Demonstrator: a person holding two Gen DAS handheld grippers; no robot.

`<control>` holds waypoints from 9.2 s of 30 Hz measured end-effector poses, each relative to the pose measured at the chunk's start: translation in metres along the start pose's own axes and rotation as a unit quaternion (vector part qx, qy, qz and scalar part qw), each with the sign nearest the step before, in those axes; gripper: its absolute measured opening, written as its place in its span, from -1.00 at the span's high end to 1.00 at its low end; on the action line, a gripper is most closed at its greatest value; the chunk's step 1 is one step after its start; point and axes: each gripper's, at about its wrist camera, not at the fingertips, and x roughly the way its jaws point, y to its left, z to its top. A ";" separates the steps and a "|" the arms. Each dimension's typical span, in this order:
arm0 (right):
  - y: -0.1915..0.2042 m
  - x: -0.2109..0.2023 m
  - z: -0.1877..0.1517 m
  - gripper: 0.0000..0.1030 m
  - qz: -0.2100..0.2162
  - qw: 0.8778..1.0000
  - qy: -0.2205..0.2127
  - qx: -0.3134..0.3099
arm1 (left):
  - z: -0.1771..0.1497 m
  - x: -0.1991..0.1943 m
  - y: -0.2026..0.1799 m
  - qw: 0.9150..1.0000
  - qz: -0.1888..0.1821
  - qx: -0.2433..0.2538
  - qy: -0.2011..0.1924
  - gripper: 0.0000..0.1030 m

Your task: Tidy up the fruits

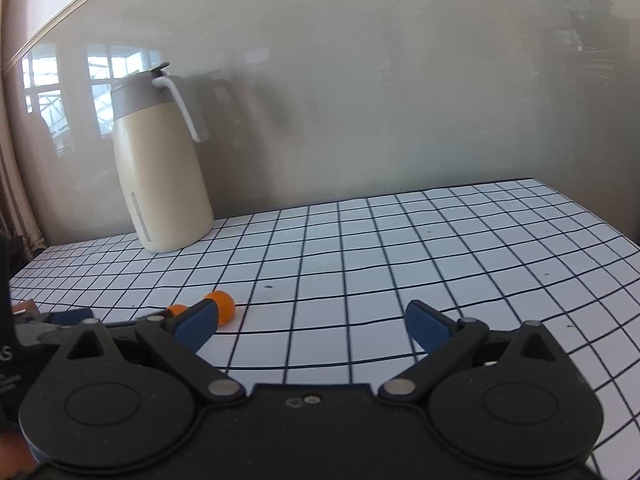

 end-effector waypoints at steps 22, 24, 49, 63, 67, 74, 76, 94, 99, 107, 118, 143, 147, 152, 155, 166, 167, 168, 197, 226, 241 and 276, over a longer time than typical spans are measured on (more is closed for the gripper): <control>0.017 0.025 0.002 -0.41 0.029 0.999 0.021 -0.001 | 0.001 0.013 0.029 1.000 -0.011 -0.011 0.007 -0.28; 0.020 0.031 0.003 -0.36 0.034 0.999 0.024 -0.001 | 0.000 0.019 0.030 0.999 -0.025 -0.016 0.020 -0.17; 0.044 0.092 0.004 0.01 0.065 0.993 0.091 -0.032 | -0.003 0.018 0.020 0.997 -0.066 0.026 0.014 0.40; 0.056 0.100 0.002 0.34 0.090 0.990 0.099 -0.043 | -0.003 0.019 0.012 0.997 -0.058 0.047 0.014 0.40; 0.061 0.104 0.003 0.45 0.094 0.989 0.102 -0.045 | -0.003 0.018 0.012 0.997 -0.057 0.046 0.015 0.40; 0.067 0.108 0.004 0.49 0.090 0.989 0.101 -0.059 | -0.003 0.018 0.012 0.997 -0.057 0.048 0.018 0.40; 0.068 0.108 0.004 0.56 0.087 0.989 0.100 -0.065 | -0.003 0.020 0.012 0.997 -0.057 0.045 0.022 0.40; 0.060 0.103 0.004 0.57 0.093 0.989 0.103 -0.059 | -0.003 0.024 0.013 0.998 -0.052 0.034 0.032 0.40; 0.056 0.095 0.006 0.57 0.091 0.989 0.097 -0.058 | -0.003 0.021 0.013 0.998 -0.058 0.025 0.027 0.40; 0.062 0.072 0.008 0.57 0.088 0.989 0.079 -0.093 | -0.007 0.007 0.015 0.998 -0.063 0.017 0.021 0.40; 0.071 0.027 0.010 0.57 0.100 0.984 0.052 -0.141 | -0.011 -0.025 0.027 0.997 -0.066 0.023 0.011 0.40; 0.112 -0.037 0.000 0.57 0.162 0.973 0.032 -0.161 | -0.027 -0.112 0.087 0.999 -0.044 0.021 -0.016 0.40; 0.124 -0.041 -0.005 0.57 0.169 0.972 0.033 -0.162 | -0.027 -0.125 0.107 0.999 -0.028 0.007 -0.028 0.40; 0.145 -0.049 -0.015 0.57 0.188 0.967 0.033 -0.170 | -0.030 -0.138 0.133 0.999 -0.005 -0.011 -0.037 0.40; 0.160 -0.055 -0.020 0.57 0.203 0.962 0.031 -0.177 | -0.034 -0.144 0.149 0.999 0.007 -0.023 -0.038 0.40; 0.209 -0.071 -0.028 0.57 0.260 0.945 0.015 -0.200 | -0.050 -0.162 0.195 0.996 0.045 -0.066 -0.038 0.40; 0.213 -0.072 -0.029 0.57 0.265 0.943 0.014 -0.200 | -0.052 -0.163 0.198 0.996 0.049 -0.068 -0.038 0.40; 0.217 -0.072 -0.029 0.57 0.270 0.942 0.013 -0.202 | -0.053 -0.164 0.201 0.995 0.052 -0.071 -0.038 0.40; 0.265 -0.078 -0.037 0.57 0.307 0.934 -0.045 -0.177 | -0.072 -0.173 0.281 0.982 0.125 -0.131 -0.052 0.40; 0.291 -0.028 -0.034 0.57 0.269 0.951 -0.021 -0.155 | -0.072 -0.126 0.334 0.972 0.160 -0.171 -0.020 0.39; 0.297 0.008 -0.025 0.56 0.236 0.961 0.011 -0.141 | -0.071 -0.101 0.347 0.971 0.168 -0.172 0.002 0.40; 0.275 -0.048 -0.022 -0.88 0.231 0.960 -0.065 -0.146 | -0.064 -0.142 0.321 0.966 0.214 -0.140 -0.035 -1.00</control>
